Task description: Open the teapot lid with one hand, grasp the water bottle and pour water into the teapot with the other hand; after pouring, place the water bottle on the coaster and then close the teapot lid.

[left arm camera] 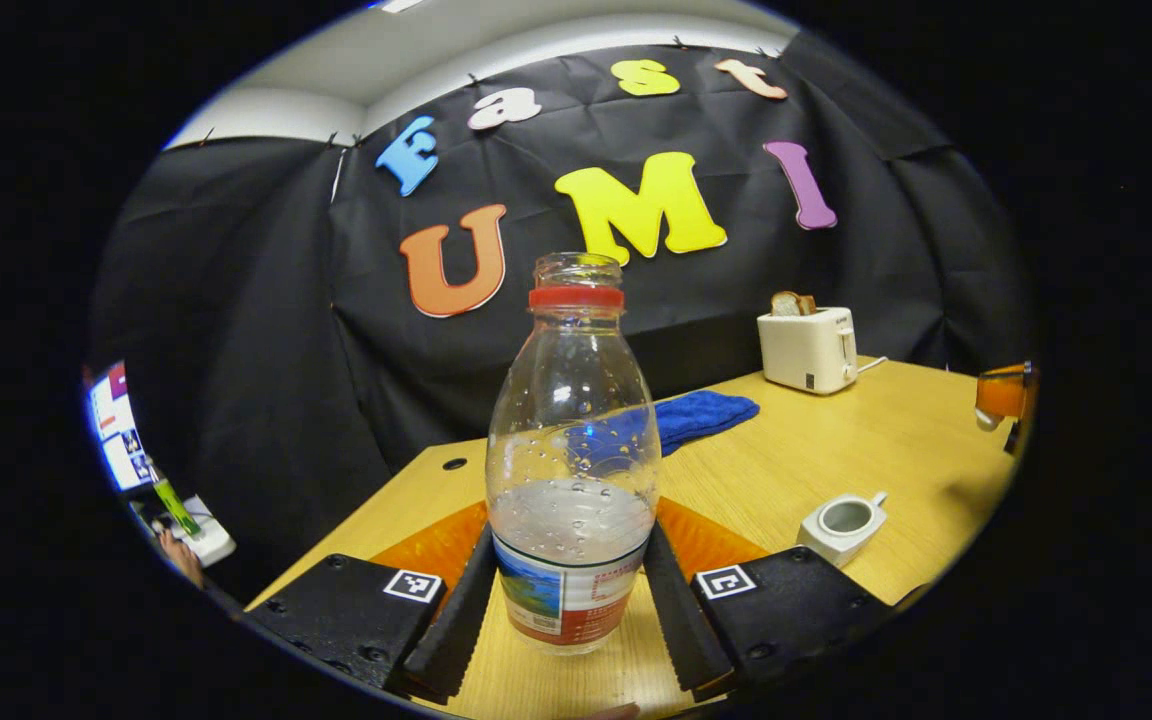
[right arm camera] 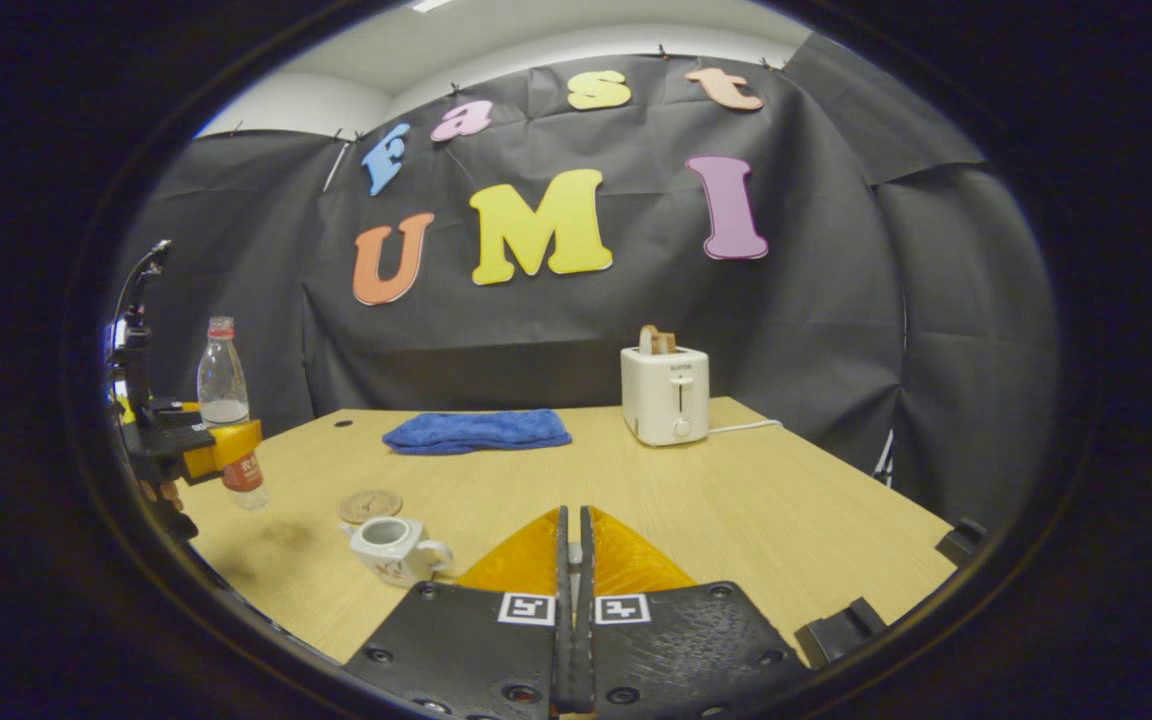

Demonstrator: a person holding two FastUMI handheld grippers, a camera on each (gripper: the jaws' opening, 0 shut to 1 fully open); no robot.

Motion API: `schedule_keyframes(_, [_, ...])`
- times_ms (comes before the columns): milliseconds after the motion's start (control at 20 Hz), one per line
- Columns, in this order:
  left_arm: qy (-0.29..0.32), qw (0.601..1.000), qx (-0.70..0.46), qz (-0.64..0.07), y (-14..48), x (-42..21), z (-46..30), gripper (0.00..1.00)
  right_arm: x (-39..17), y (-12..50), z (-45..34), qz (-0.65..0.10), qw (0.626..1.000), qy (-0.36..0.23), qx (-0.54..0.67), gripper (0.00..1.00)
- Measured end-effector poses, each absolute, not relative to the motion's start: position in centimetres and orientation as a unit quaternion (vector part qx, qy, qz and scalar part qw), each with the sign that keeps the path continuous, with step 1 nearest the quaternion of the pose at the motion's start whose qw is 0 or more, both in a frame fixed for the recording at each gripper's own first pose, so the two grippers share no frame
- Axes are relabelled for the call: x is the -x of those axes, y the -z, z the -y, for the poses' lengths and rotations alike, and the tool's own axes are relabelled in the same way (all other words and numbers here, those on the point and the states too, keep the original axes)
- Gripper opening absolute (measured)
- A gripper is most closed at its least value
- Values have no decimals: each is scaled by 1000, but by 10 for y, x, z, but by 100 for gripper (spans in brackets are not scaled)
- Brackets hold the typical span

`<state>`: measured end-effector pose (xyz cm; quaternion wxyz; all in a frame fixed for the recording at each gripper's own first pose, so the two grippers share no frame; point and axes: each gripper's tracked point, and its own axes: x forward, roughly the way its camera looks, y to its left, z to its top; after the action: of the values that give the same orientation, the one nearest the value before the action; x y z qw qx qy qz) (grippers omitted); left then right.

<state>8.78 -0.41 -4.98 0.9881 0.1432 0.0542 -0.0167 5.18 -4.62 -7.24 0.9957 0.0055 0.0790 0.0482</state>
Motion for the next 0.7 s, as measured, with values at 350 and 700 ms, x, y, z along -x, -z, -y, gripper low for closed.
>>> schedule_keyframes(350, [20,954,-289,-72,56,-93,18,77,-53,70,61,-79,996,-32,-11,0])
schedule_keyframes(700, [8,892,-443,-87,66,-96,23,77,-55,68,74,-79,997,-19,-7,0])
